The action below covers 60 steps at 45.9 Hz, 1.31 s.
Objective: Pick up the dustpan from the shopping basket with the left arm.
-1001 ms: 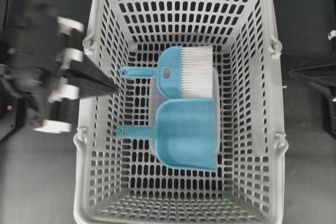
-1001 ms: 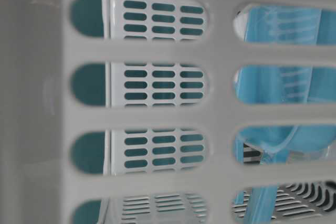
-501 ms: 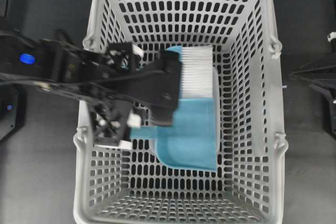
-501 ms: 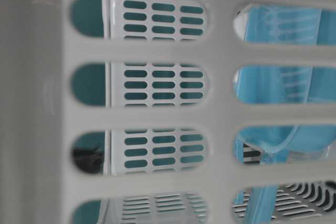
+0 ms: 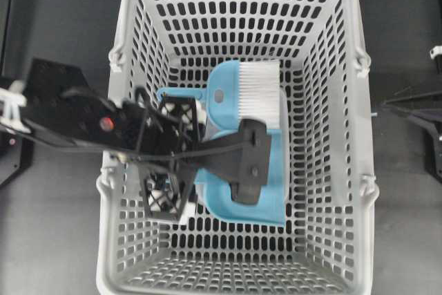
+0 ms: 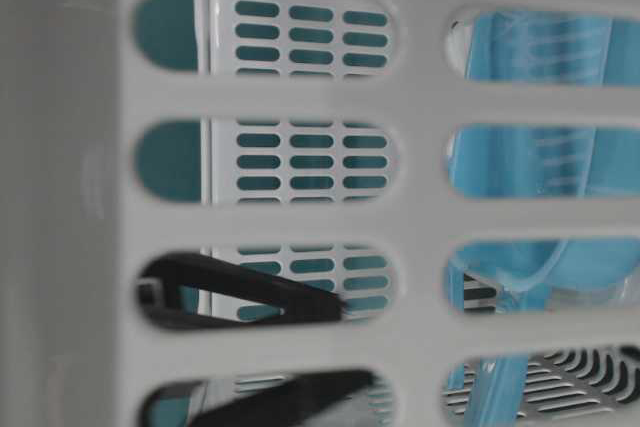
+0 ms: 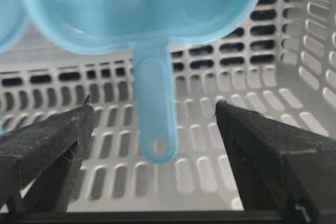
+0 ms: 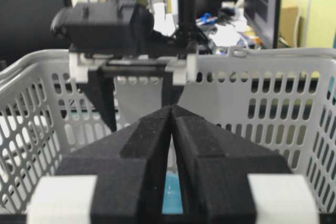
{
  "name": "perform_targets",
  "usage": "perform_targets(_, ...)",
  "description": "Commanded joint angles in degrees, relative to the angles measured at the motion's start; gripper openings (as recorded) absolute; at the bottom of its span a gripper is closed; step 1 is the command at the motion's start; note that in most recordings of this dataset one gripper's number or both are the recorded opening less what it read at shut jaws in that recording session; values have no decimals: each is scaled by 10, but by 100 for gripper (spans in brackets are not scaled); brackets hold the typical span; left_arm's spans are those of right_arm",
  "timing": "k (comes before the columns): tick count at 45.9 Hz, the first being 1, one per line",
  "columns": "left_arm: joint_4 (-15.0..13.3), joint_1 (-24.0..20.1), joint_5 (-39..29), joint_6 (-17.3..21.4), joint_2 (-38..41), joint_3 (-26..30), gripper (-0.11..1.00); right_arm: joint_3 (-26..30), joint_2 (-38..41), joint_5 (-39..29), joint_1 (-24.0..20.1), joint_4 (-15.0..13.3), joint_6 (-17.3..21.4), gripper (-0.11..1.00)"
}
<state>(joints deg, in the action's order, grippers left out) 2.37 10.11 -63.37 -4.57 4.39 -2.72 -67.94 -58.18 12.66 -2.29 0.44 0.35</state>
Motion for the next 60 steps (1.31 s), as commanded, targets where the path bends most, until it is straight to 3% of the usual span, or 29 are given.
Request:
perform_targets(1, 2, 4, 2, -7, 8, -3, 90, 4, 3, 4, -2, 2, 0, 0)
perform_targets(30, 2, 2, 54, -36, 36, -64, 88, 4, 3, 4, -10, 2, 0, 0)
perform_targets(35, 3, 3, 54, -38, 35, -61, 74, 4, 4, 4, -10, 2, 0, 0)
perform_targets(42, 2, 3, 54, -33, 24, -46, 29, 4, 3, 4, -10, 2, 1, 0)
perform_targets(60, 2, -20, -34, -33, -42, 80, 30, 2, 3, 4, -10, 2, 1, 0)
